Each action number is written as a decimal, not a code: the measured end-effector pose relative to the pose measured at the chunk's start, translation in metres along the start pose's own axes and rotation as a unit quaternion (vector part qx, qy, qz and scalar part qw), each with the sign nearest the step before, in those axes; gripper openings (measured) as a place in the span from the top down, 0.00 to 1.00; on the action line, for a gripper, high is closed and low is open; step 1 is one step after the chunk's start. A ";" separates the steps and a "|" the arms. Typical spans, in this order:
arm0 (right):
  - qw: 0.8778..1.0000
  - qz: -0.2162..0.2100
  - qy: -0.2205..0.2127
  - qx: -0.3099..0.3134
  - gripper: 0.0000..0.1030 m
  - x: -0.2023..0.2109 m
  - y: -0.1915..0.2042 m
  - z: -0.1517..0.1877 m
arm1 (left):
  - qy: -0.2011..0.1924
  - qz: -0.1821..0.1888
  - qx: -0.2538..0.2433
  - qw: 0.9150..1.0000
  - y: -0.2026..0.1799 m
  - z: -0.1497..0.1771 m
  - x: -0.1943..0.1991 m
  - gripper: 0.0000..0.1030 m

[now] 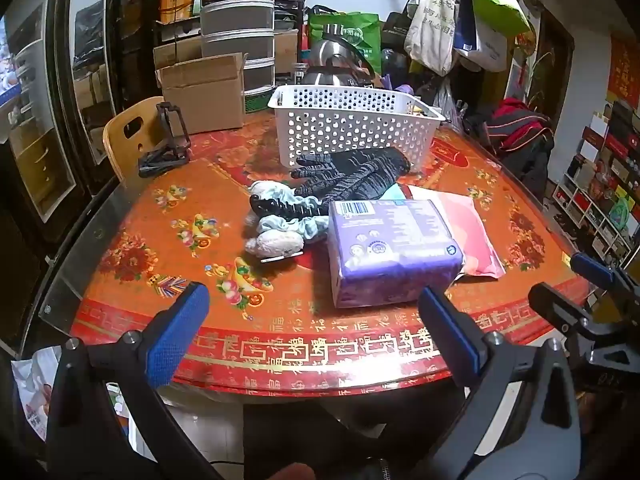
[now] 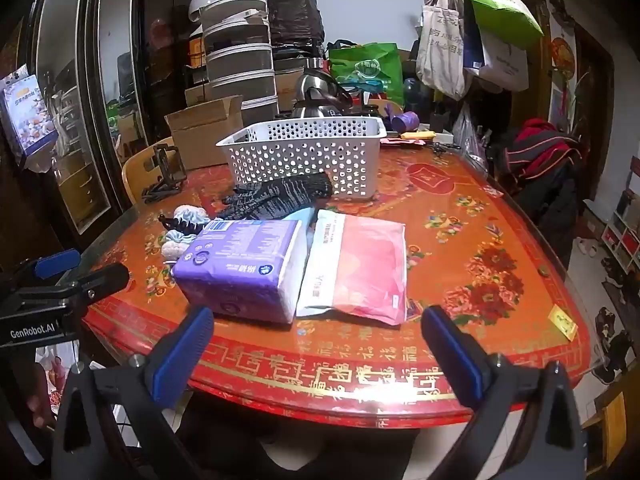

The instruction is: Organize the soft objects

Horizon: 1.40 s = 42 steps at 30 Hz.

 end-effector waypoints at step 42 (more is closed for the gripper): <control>1.000 -0.001 -0.004 -0.001 0.00 0.004 0.001 -0.001 | -0.004 -0.006 -0.009 1.000 -0.005 0.001 0.001 0.00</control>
Point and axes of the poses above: each gripper's, at about its wrist camera, not at the fingertips, and x roughly against the way its jaws point, y to its left, z to its underside, the point moved 8 cm from there along -x, roughly the way its jaws point, and after that the axes turned 9 degrees about -z, right-handed, at the moved point
